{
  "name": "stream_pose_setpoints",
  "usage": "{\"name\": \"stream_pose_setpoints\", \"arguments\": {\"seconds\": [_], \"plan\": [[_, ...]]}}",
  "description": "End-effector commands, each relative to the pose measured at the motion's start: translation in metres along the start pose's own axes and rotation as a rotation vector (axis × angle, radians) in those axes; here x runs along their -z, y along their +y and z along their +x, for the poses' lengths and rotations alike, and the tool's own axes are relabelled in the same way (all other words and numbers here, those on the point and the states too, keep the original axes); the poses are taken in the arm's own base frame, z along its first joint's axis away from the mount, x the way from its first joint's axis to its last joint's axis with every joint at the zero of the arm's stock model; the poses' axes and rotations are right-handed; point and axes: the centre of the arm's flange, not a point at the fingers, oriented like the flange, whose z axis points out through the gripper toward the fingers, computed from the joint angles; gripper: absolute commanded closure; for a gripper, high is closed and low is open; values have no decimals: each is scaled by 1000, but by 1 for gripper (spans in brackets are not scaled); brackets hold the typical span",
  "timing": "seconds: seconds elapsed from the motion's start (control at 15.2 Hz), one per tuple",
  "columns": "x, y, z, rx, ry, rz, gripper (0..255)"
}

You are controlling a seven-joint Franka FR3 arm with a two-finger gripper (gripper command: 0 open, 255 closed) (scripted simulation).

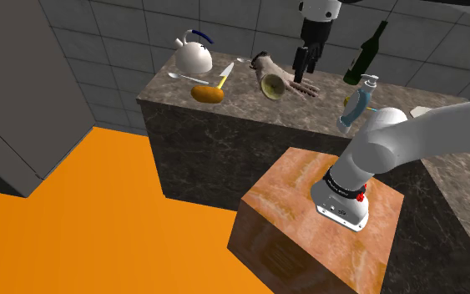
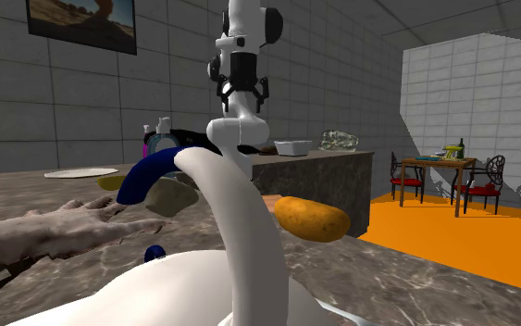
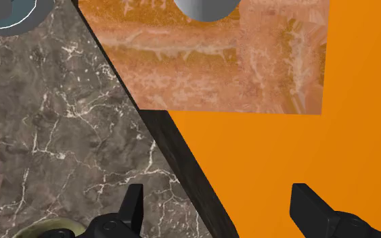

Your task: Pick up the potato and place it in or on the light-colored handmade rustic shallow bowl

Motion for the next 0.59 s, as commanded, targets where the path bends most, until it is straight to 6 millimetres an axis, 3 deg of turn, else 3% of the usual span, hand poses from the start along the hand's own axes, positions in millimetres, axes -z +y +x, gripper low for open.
{"name": "stream_pose_setpoints", "arguments": {"seconds": [0.0, 0.53], "plan": [[0, 0, 0, 0, 0, 0, 0], [-39, 6, 95, 146, 19, 5, 0]]}}
